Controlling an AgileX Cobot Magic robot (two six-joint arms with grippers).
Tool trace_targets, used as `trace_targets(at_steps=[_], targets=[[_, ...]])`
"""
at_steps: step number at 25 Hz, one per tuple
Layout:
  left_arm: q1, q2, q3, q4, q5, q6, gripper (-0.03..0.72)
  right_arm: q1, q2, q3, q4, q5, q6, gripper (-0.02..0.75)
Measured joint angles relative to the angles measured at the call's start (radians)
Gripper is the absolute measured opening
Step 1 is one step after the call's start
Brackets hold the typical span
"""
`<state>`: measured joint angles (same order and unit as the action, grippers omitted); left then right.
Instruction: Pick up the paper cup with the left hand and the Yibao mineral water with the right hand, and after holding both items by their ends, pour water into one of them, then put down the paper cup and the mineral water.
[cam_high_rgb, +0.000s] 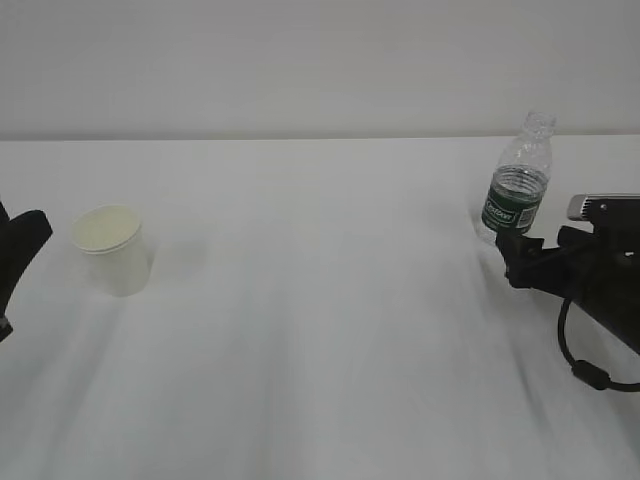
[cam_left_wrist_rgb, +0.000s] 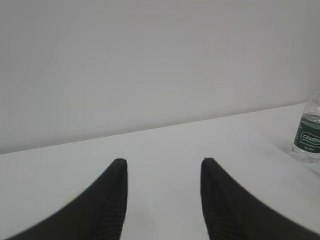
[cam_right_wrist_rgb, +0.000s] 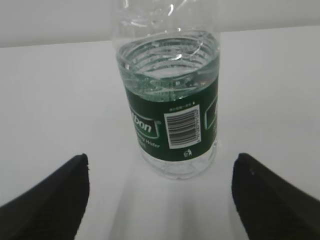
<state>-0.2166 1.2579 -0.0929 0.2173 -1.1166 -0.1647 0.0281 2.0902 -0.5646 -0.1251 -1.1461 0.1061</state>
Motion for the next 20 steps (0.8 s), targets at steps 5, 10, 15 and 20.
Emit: trace_targets(at_steps=[5,10,15,20], targets=[[0.000,0.000,0.000,0.000,0.000,0.000,0.341,0.000,0.010,-0.036,0.000,0.000,0.004,0.681],[0.000,0.000,0.000,0.000,0.000,0.000,0.341,0.000,0.043,-0.087,0.000,0.000,0.004,0.681],[0.000,0.000,0.000,0.000,0.000,0.002,0.341,0.000,0.075,-0.123,-0.001,0.000,0.004,0.681],[0.000,0.000,0.000,0.000,0.000,0.006,0.341,0.000,0.090,-0.152,-0.001,0.000,0.004,0.681]])
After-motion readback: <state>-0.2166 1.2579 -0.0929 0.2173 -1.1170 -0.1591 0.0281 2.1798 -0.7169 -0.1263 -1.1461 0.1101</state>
